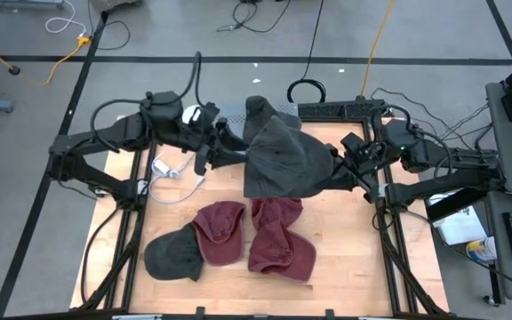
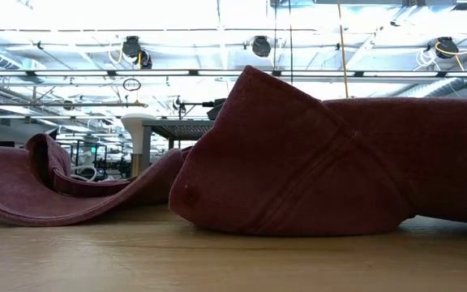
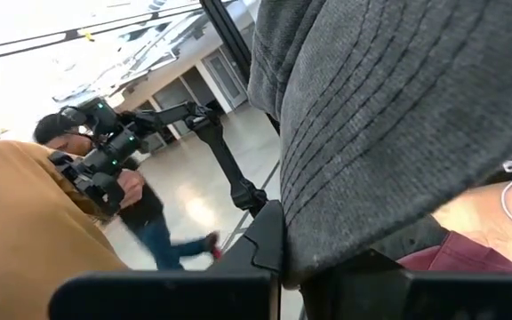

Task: Pick & Place hat
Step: Stack the right black cap on top of the black cap on the shelf

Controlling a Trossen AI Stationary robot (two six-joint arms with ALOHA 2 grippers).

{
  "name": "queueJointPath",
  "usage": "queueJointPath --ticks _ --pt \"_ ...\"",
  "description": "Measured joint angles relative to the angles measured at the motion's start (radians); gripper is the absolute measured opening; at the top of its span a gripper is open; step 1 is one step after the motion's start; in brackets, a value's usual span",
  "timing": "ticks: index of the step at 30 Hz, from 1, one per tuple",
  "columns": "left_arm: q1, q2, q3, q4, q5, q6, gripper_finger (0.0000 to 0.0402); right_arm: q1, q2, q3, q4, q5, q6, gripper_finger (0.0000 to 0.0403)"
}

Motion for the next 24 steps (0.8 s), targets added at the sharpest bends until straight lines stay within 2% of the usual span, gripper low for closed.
queueJointPath --ticks 4,8,14,18,24 --pt "-0.007 0.017 0.001 0.077 0.010 -0.023 0.0241 0.000 0.002 0.000 -0.008 0.000 -0.001 0.0006" --pt "-0.026 0.030 0.000 0.136 0.067 -0.048 0.0236 0.000 0.001 0.000 -0.003 0.000 -0.003 0.0006" --pt "-0.042 0.036 0.000 0.126 0.109 -0.055 0.0213 0.000 0.001 0.000 -0.006 0.000 -0.007 0.0006" --pt "-0.045 0.035 0.000 0.152 0.107 -0.081 0.0177 0.000 0.001 0.000 -0.009 0.001 -0.007 0.0006" --pt "-0.045 0.034 0.000 0.273 0.132 -0.159 0.0096 0.000 0.002 0.000 -0.026 0.009 -0.003 0.0007"
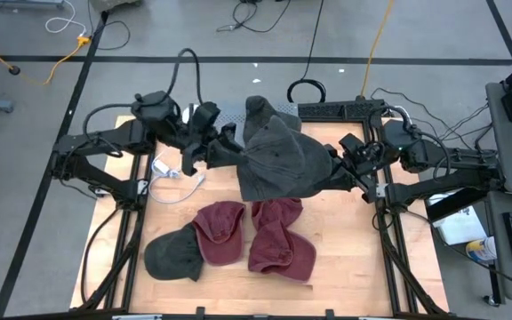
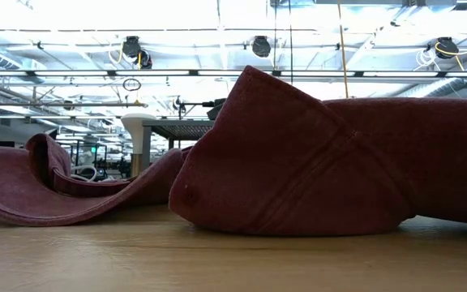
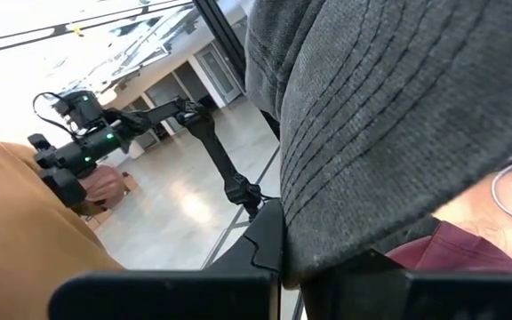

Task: Pick & Place hat
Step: Stack the right black cap on top of the black cap on the shelf

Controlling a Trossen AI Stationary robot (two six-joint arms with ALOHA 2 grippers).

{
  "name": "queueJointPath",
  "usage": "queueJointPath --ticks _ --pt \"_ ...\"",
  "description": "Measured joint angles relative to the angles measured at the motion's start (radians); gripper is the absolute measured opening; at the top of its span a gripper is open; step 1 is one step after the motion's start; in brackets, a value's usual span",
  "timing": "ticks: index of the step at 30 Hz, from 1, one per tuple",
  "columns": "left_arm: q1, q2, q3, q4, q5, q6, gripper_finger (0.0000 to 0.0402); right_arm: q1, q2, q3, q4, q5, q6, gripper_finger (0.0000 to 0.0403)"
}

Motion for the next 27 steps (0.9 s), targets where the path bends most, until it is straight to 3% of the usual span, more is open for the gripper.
queueJointPath --ticks 6,12,21,27 --pt "0.000 0.001 0.000 0.006 0.000 -0.023 0.0030 0.000 0.006 0.000 -0.018 0.031 0.003 0.0016" --pt "0.001 0.001 0.000 0.007 -0.001 -0.039 0.0030 -0.006 0.007 0.000 -0.019 0.134 0.050 0.0056" --pt "0.011 0.001 0.000 0.031 -0.026 -0.062 0.0030 -0.013 0.007 0.000 -0.075 0.337 0.161 0.0164" --pt "0.038 0.001 0.000 0.111 -0.025 -0.095 0.0030 -0.013 0.007 0.000 -0.129 0.335 0.273 0.0206"
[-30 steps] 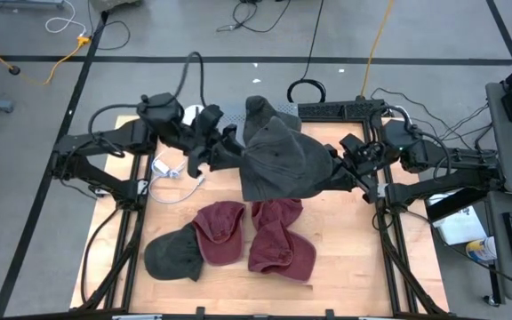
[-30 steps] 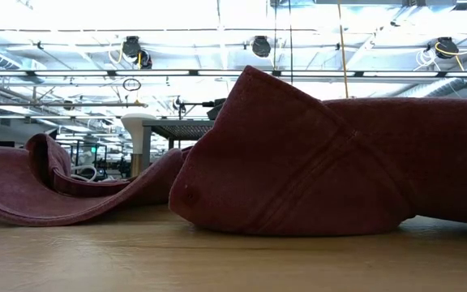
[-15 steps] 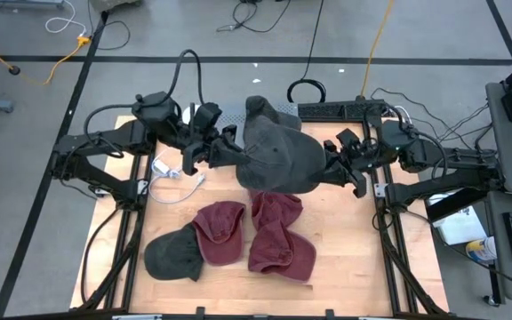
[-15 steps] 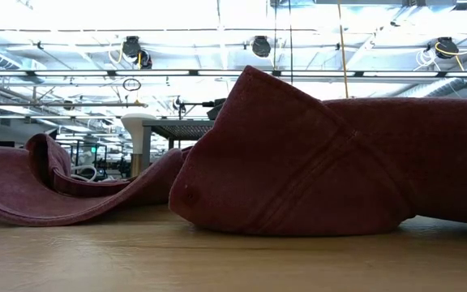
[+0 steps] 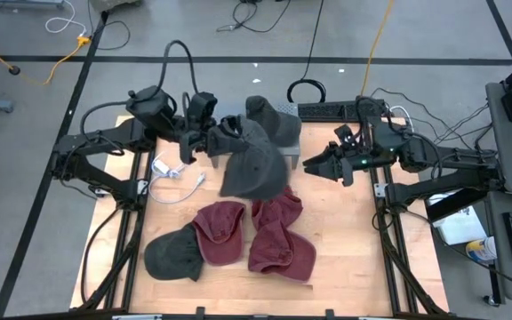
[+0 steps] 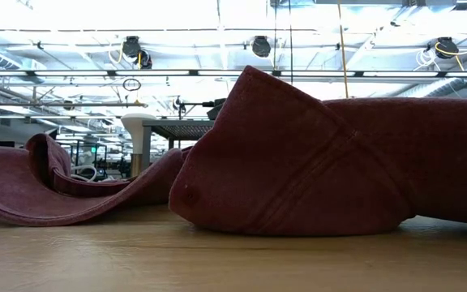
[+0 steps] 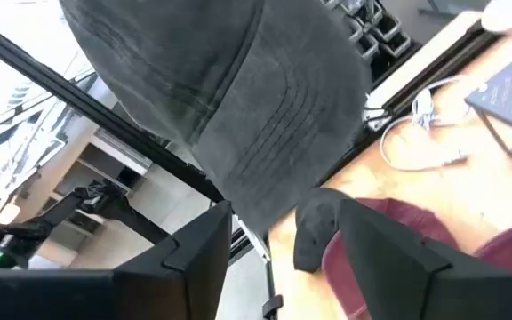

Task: Pick & Place hat
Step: Stack the right black cap on top of the black cap on the shelf

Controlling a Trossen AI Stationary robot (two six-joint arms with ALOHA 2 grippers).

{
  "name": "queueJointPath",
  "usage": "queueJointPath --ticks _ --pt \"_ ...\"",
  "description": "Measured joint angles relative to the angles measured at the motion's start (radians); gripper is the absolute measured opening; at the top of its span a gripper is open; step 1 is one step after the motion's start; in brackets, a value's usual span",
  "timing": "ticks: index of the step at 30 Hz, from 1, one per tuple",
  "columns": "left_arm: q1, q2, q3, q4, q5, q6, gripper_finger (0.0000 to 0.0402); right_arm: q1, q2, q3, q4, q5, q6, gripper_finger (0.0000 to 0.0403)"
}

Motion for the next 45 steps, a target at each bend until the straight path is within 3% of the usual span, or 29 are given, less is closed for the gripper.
queueJointPath --ticks 7,13,25,31,36,41,45 --pt "0.073 0.000 0.000 0.002 0.055 0.021 0.0030 0.002 0.000 0.000 -0.003 -0.051 -0.010 0.0212" --pt "0.132 0.000 0.000 -0.007 0.059 0.175 0.0030 0.003 0.000 0.000 0.060 -0.050 -0.080 0.0212" --pt "0.247 0.000 0.000 -0.112 0.139 0.406 0.0030 0.003 0.000 0.000 0.397 -0.050 -0.461 0.0200" --pt "0.281 0.000 0.000 -0.149 0.185 0.599 0.0030 0.003 0.000 0.000 0.459 -0.036 -0.607 0.0197" --pt "0.289 0.000 0.000 -0.166 0.213 0.792 0.0030 0.002 0.000 0.000 0.462 0.032 -0.623 0.0196" --pt "0.288 0.010 0.000 -0.204 0.242 1.039 0.0030 0.002 0.000 0.000 0.473 0.032 -0.690 0.0196" --pt "0.304 0.042 0.000 -0.215 0.244 1.102 0.0030 0.002 0.000 0.000 0.488 0.033 -0.723 0.0196"
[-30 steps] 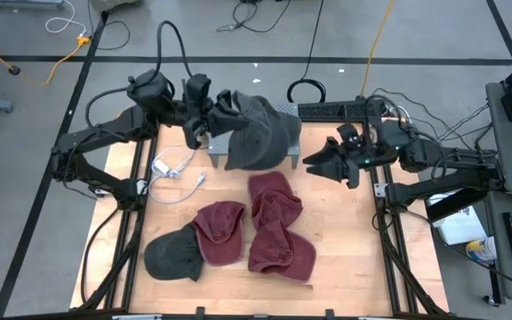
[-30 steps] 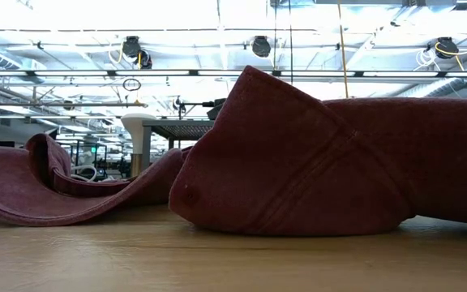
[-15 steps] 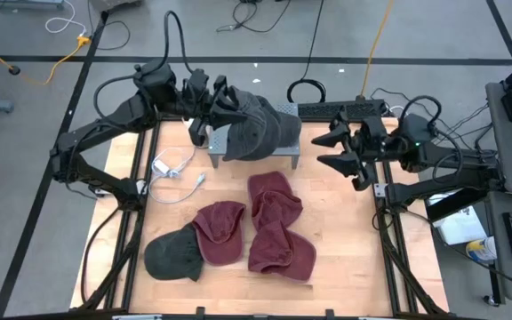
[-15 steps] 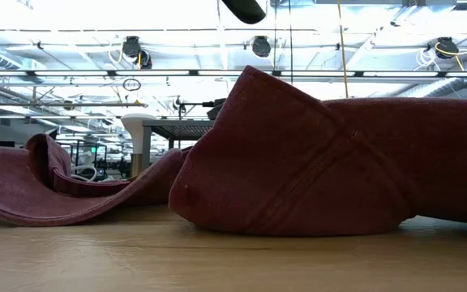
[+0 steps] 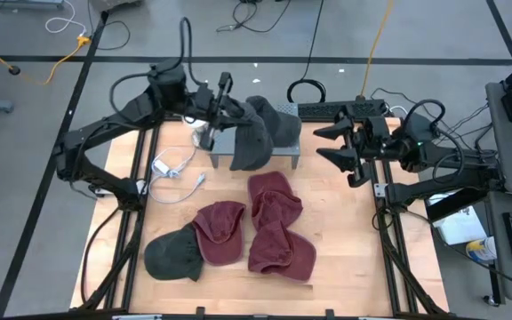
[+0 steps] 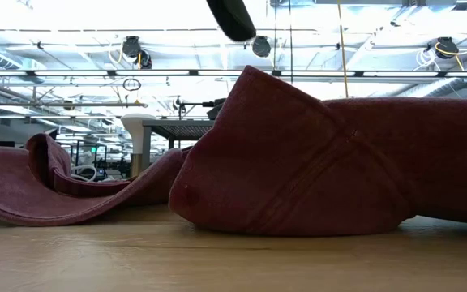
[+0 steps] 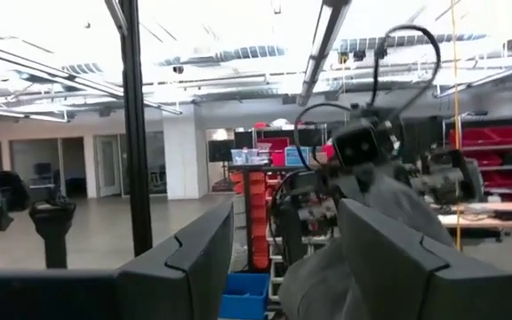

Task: Pick & Place hat
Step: Stack the right black cap on top of the black cap on the shelf

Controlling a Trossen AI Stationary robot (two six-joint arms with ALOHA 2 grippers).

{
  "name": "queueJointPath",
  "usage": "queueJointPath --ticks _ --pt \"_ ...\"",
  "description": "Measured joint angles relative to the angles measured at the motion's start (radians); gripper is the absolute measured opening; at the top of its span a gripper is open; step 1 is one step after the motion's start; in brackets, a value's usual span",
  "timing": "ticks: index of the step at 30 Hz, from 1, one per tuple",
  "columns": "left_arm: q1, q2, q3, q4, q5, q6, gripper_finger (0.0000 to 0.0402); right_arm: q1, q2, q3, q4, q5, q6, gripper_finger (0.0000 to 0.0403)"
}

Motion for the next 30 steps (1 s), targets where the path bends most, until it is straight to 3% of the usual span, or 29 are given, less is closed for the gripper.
queueJointPath --ticks 9,21,30 --pt "0.039 0.109 0.006 0.108 -0.003 0.042 0.0030 0.000 0.000 0.000 0.040 0.000 -0.104 0.0196" --pt "0.126 0.338 0.252 0.121 0.053 0.044 0.0030 0.000 0.000 0.000 0.078 0.000 -0.331 0.0196" --pt "0.175 0.423 0.326 0.111 0.084 0.022 0.0030 0.000 0.000 0.000 0.075 0.000 -0.342 0.0196"
